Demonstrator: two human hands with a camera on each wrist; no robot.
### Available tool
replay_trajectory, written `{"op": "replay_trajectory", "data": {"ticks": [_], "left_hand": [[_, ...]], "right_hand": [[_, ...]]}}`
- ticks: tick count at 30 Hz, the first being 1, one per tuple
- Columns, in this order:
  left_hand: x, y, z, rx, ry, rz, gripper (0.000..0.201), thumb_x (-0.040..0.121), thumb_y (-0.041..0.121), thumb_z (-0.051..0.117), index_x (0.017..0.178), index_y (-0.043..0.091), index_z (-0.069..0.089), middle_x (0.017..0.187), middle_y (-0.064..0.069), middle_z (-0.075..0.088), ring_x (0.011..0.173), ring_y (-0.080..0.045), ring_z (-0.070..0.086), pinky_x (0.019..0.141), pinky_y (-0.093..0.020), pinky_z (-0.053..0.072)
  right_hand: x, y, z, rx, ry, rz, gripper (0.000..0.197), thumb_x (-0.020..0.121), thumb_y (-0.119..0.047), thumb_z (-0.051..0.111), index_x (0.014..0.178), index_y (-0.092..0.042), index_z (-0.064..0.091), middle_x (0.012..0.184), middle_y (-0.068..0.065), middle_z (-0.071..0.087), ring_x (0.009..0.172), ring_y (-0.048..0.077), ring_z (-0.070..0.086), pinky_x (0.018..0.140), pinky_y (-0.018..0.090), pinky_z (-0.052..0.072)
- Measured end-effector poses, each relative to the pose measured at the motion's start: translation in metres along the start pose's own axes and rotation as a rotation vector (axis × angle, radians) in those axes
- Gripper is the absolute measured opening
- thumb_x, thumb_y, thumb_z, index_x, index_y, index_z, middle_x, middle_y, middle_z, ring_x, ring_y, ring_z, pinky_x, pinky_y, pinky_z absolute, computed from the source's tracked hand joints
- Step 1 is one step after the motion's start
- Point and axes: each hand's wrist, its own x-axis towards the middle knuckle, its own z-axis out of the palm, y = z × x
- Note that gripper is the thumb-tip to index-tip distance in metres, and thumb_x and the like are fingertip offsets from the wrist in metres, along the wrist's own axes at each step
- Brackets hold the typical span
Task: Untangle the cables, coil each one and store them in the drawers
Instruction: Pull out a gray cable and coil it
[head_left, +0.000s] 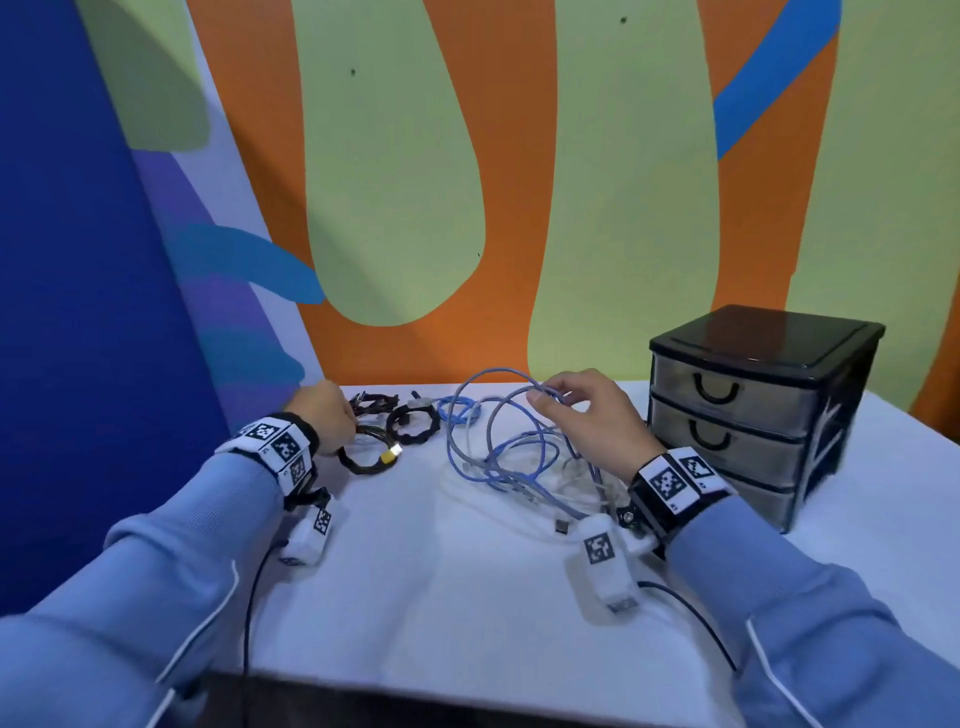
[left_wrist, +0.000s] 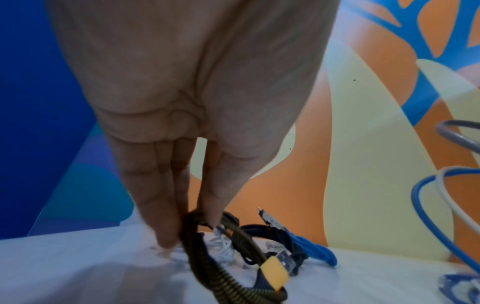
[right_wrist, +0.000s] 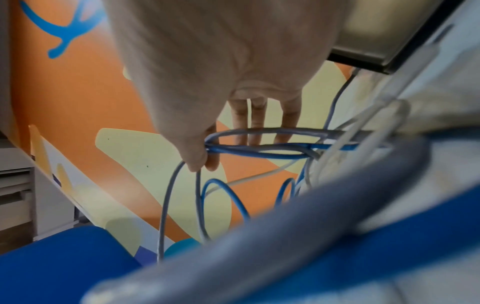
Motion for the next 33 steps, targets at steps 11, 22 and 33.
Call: {"op": "replay_trajectory", "data": {"ticks": [11, 22, 33], "left_hand": [[-0.064, 0.104, -0.028, -0.709, -0.161, 0.554, 0.035, 0.103, 0.045, 0.064, 0.103, 0.013, 0.08, 0.096, -0.004, 0.081, 0.087, -0.015, 0.075, 0.084, -0.03, 0.06], [-0.055, 0.173, -0.008, -1.584, 0.054, 0.504, 0.034, 0.111, 0.034, 0.054, 0.083, 0.015, 0.053, 0.057, 0.003, 0.024, 0.041, -0.01, 0.017, 0.039, -0.019, 0.015], [-0.029, 0.156, 0.007, -1.95, -0.287, 0.383, 0.033, 0.113, 0.04, 0.044, 0.087, 0.021, 0.05, 0.061, 0.004, 0.027, 0.036, -0.005, 0.019, 0.037, -0.02, 0.013]], "right_hand": [[0.01, 0.002, 0.0, 0.063, 0.333, -0.102, 0.005, 0.093, -0.042, 0.076, 0.096, -0.037, 0.075, 0.111, -0.01, 0.052, 0.111, 0.008, 0.055, 0.093, 0.03, 0.046], [0.005, -0.012, -0.01, -0.031, 0.361, -0.303, 0.053, 0.084, 0.004, 0.064, 0.125, -0.031, 0.066, 0.116, -0.008, 0.057, 0.113, 0.014, 0.057, 0.092, 0.03, 0.049], [-0.01, -0.036, 0.002, 0.134, -0.152, -0.16, 0.031, 0.098, -0.045, 0.07, 0.089, -0.016, 0.074, 0.08, 0.019, 0.064, 0.068, 0.013, 0.057, 0.065, 0.037, 0.046]]}}
